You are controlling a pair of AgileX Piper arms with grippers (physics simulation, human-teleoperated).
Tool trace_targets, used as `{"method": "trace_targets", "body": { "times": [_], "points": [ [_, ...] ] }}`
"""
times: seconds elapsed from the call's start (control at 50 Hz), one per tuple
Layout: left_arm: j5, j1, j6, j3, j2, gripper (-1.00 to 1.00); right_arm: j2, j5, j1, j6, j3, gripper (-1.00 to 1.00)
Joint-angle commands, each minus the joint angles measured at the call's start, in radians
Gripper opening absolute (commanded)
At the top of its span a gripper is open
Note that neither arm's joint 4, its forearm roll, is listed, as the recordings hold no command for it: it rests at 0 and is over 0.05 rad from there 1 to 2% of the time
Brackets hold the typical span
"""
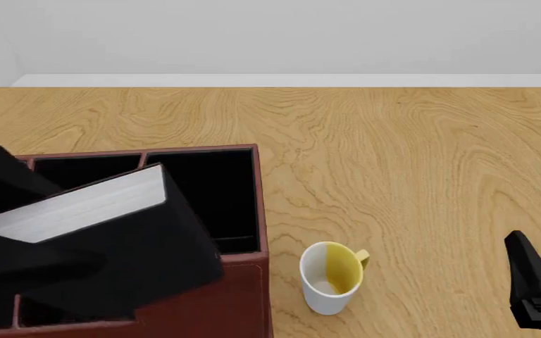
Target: Pick up the book and place it in the right compartment of the caddy.
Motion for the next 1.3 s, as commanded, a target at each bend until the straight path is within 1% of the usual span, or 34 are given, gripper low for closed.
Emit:
{"method": "trace_targets", "body": {
  "times": [0.02,0.12,0.28,0.36,0.4,0.48,0.52,0.6,0.7,0.72,0.74,0.78,0.8,0.84,0.86,0.88,0.92,0.94,0.96,0.98,1.06,1.1,1.14,1.28,1.3],
  "points": [
    [0.009,0.061,0.066,-0.09,0.027,-1.0,0.0,0.0,0.0,0.0,0.0,1.0],
    [0.009,0.072,0.074,-0.119,0.052,-1.0,0.0,0.0,0.0,0.0,0.0,1.0],
    [0.009,0.114,0.092,-0.166,0.089,-1.0,0.0,0.0,0.0,0.0,0.0,1.0],
    [0.009,0.122,0.077,-0.199,0.112,-1.0,0.0,0.0,0.0,0.0,0.0,1.0],
    [0.009,0.143,0.083,-0.2,0.115,-1.0,0.0,0.0,0.0,0.0,0.0,1.0],
    [0.009,0.157,0.082,-0.207,0.127,-1.0,0.0,0.0,0.0,0.0,0.0,1.0],
    [0.009,0.153,0.067,-0.217,0.14,-1.0,0.0,0.0,0.0,0.0,0.0,1.0],
    [0.009,0.169,0.073,-0.223,0.15,-1.0,0.0,0.0,0.0,0.0,0.0,1.0],
    [0.009,0.172,0.065,-0.246,0.173,-1.0,0.0,0.0,0.0,0.0,0.0,1.0],
    [0.009,0.18,0.066,-0.249,0.178,-1.0,0.0,0.0,0.0,0.0,0.0,1.0],
    [0.009,0.22,0.092,-0.244,0.18,-1.0,0.0,0.0,0.0,0.0,0.0,1.0],
    [0.009,0.214,0.077,-0.257,0.195,-1.0,0.0,0.0,0.0,0.0,0.0,1.0],
    [0.009,0.225,0.074,-0.266,0.203,-1.0,0.0,0.0,0.0,0.0,0.0,1.0],
    [0.009,0.21,0.04,-0.285,0.221,-1.0,0.0,0.0,0.0,0.0,0.0,1.0],
    [0.009,0.219,0.041,-0.287,0.226,-1.0,0.0,0.0,0.0,0.0,0.0,1.0],
    [0.009,0.211,0.024,-0.289,0.234,-1.0,0.0,0.0,0.0,0.0,0.0,1.0],
    [0.009,0.215,0.025,-0.285,0.238,-1.0,0.0,0.0,0.0,0.0,0.0,1.0],
    [0.009,0.242,0.045,-0.276,0.239,-1.0,0.0,0.0,0.0,0.0,0.0,1.0],
    [0.009,0.25,0.05,-0.275,0.24,-1.0,0.0,0.0,0.0,0.0,0.0,1.0],
    [0.009,0.24,0.037,-0.276,0.245,-1.0,0.0,0.0,0.0,0.0,0.0,1.0],
    [0.009,0.284,0.049,-0.279,0.255,-1.0,0.0,0.0,0.0,0.0,0.0,1.0],
    [0.009,0.276,0.032,-0.284,0.264,-1.0,0.0,0.0,0.0,0.0,0.0,1.0],
    [0.009,0.3,0.041,-0.278,0.268,-1.0,0.0,0.0,0.0,0.0,0.0,1.0],
    [0.009,0.312,0.043,-0.274,0.276,-1.0,0.0,0.0,0.0,0.0,0.0,1.0],
    [0.009,0.301,0.032,-0.276,0.279,-1.0,0.0,0.0,0.0,0.0,0.0,1.0]
  ]
}}
